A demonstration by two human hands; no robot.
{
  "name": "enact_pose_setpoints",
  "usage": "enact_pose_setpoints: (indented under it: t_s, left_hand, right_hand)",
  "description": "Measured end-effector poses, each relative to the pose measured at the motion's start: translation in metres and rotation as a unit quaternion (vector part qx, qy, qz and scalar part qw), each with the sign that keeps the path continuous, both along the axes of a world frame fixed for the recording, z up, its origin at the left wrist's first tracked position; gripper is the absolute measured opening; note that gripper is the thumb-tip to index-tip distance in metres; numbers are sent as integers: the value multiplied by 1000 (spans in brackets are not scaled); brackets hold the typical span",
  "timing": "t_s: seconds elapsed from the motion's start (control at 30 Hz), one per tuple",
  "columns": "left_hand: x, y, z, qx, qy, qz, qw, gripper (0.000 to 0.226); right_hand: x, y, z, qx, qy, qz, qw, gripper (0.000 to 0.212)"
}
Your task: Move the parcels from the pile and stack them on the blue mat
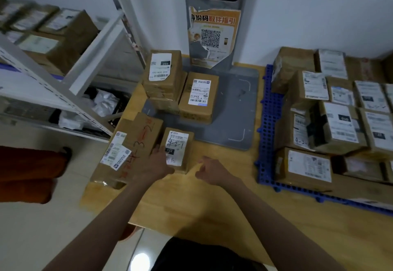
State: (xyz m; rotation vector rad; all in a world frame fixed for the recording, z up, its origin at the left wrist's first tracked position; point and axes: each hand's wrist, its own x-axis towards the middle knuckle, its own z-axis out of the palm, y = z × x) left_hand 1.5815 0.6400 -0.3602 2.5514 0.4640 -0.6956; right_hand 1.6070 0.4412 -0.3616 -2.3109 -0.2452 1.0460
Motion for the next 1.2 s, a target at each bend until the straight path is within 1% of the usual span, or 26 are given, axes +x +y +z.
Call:
enact_pose_setpoints:
  t_s: [0.1, 0.2, 0.37, 0.5, 0.57, 0.63, 0.7, 0.8, 0.87, 0.93, 1.03, 1.1, 1.2]
  left_hand:
    - [3, 3, -10, 33, 11, -11, 999, 106]
    - [8, 7, -21, 28, 4, 0, 1000, 115]
    - [13, 9, -34, 26, 22, 15, 999, 123]
    - [14, 6, -37, 40, 5, -12, 999, 123]
    - [14, 4, -34, 18, 6, -25, 999, 119]
    - [16, 0, -30, -21, 10, -41, 999, 104]
    - [16, -12, -22, -49, 11, -89, 995, 87]
    - [14, -41, -4, -92, -11, -138, 986, 77]
    - [11, -61, 8, -107, -43, -166, 979, 71]
    - [6, -80, 18, -124, -68, -169, 975, 77]
    - [-2, -109, 31, -138, -85, -161, 974, 90]
    - [-9, -132, 38, -136, -94, -178, 970, 92]
    - [-25, -170, 49, -136, -106, -198, 965, 91]
  right_hand:
    - [-4, 14, -13, -5, 13, -18, 1000, 60]
    - [-4, 26, -22, -7, 33, -39, 999, 69]
    - [-1, 40, -29, 10, 53, -68, 996, 69]
    - [-1, 42, -30, 73, 124, -167, 975, 72]
    - [-6, 34, -29, 84, 130, -198, 968, 76]
    - [-13, 20, -28, 81, 117, -207, 968, 78]
    - [-21, 3, -27, 68, 89, -211, 971, 75]
    - [-32, -26, -17, 47, 35, -223, 973, 71]
    - [-39, -47, -8, 31, 0, -226, 974, 71]
    - [-46, -69, 2, 28, -29, -235, 971, 70]
    - [-58, -102, 14, 55, -57, -256, 963, 62]
    - [-70, -125, 22, 72, -76, -268, 958, 60]
    - [-92, -164, 31, 98, -96, -287, 948, 61]
